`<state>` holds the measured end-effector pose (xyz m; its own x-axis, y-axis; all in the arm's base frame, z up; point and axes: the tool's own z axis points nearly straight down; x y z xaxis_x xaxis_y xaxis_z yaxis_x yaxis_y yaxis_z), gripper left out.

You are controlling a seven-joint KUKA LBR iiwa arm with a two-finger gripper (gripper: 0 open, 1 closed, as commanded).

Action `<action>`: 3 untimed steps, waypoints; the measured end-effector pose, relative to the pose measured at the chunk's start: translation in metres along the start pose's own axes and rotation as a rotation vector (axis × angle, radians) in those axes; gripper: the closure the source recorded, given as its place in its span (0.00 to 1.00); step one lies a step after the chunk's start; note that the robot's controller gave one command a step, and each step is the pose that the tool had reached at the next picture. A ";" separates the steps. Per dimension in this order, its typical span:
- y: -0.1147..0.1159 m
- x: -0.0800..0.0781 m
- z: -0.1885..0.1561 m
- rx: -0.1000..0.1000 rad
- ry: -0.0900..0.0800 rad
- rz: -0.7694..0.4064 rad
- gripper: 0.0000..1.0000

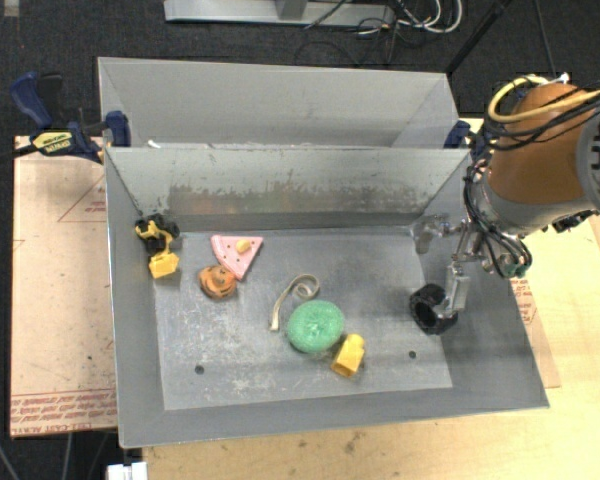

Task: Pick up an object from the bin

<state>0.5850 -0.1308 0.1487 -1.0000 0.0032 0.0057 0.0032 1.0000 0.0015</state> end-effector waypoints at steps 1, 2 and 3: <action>0.000 -0.002 -0.005 0.002 -0.008 -0.003 0.00; -0.011 0.018 0.028 0.001 -0.010 -0.057 0.00; -0.017 0.008 0.040 0.001 -0.007 -0.046 0.00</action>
Offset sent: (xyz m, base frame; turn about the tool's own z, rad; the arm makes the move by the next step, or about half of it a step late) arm -0.0329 -0.0200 -0.0493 -0.0924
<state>0.5763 -0.1478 0.1084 -0.9991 -0.0431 -0.0013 -0.0431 0.9991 0.0011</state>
